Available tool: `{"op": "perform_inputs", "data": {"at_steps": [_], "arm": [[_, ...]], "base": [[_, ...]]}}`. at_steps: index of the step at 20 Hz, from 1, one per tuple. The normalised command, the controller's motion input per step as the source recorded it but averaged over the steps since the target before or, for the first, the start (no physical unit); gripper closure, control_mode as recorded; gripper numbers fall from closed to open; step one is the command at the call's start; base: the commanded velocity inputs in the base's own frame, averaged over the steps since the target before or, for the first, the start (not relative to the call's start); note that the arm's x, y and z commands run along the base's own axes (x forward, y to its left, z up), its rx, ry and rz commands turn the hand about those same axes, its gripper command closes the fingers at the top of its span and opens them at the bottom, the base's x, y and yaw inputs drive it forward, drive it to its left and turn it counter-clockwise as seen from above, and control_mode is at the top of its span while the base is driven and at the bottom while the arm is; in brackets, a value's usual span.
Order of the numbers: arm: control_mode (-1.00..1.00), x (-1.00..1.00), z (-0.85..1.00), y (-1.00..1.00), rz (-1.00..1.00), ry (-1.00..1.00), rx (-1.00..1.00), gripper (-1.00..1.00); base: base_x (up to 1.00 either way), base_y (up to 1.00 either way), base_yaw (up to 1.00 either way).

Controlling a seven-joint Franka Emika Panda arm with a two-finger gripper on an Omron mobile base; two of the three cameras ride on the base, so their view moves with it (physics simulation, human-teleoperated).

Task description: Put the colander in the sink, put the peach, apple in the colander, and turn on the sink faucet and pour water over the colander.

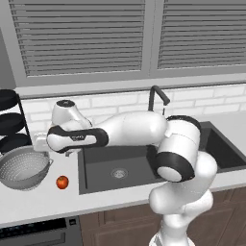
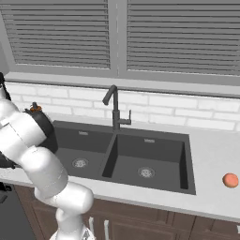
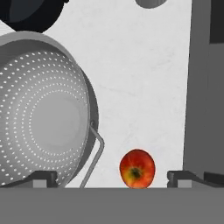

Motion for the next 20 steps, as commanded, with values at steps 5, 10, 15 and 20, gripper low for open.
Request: {"op": "perform_inputs", "data": {"at_steps": [5, 10, 15, 20], "arm": [[-1.0, 0.37, 0.0, 0.32, 0.0, 0.0, 0.0, -1.0], [-1.0, 0.45, -0.16, 0.31, 0.0, 0.0, -0.01, -1.0], [-1.0, 0.38, -0.23, 0.35, 0.0, 0.0, -0.03, -1.0], [-1.0, 0.29, -0.02, 0.26, 0.0, 0.0, 0.0, -1.0]], "base": [[0.0, 0.0, 0.0], [0.0, 0.0, 0.0], [0.0, 0.0, 0.0], [0.0, 0.0, 0.0]]}}
